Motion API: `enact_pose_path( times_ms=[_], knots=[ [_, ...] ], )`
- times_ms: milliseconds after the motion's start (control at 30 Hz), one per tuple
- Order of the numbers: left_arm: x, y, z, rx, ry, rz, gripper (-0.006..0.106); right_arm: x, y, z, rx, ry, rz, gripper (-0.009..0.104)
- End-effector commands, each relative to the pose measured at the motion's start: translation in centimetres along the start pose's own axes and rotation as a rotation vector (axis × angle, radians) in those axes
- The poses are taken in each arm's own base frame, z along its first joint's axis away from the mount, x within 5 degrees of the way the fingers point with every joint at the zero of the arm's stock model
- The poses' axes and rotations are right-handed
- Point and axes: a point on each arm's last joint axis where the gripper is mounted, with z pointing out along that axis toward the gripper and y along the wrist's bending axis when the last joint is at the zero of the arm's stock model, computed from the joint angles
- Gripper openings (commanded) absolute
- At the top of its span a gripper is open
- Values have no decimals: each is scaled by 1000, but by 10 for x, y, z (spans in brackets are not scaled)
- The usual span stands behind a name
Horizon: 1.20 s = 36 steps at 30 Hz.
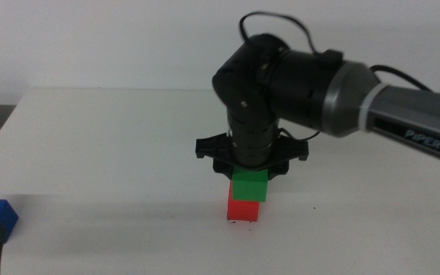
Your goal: Stack red cubes first, then green, then blue cubes in a specific spot.
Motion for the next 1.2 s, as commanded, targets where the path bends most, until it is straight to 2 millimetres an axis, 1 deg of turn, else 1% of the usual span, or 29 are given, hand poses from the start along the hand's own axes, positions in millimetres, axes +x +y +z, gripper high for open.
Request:
enact_pose_path(
  times_ms=[0,100,267,767,1033,1167],
  knots=[
    [-1,0,0,4,-16,-9,92,0,3,4,12,-26,-1,10],
    [-1,0,0,4,-16,-9,92,1,7,12,8,-33,4,10],
    [-1,0,0,4,-16,-9,92,0,8,21,37,-43,-10,10],
    [-1,0,0,4,-16,-9,92,-4,11,23,10,-90,-10,10],
    [-1,0,0,4,-16,-9,92,-1,15,39,33,-61,-13,10],
    [-1,0,0,4,-16,-9,92,-2,14,39,38,-69,-13,10]
  ],
)
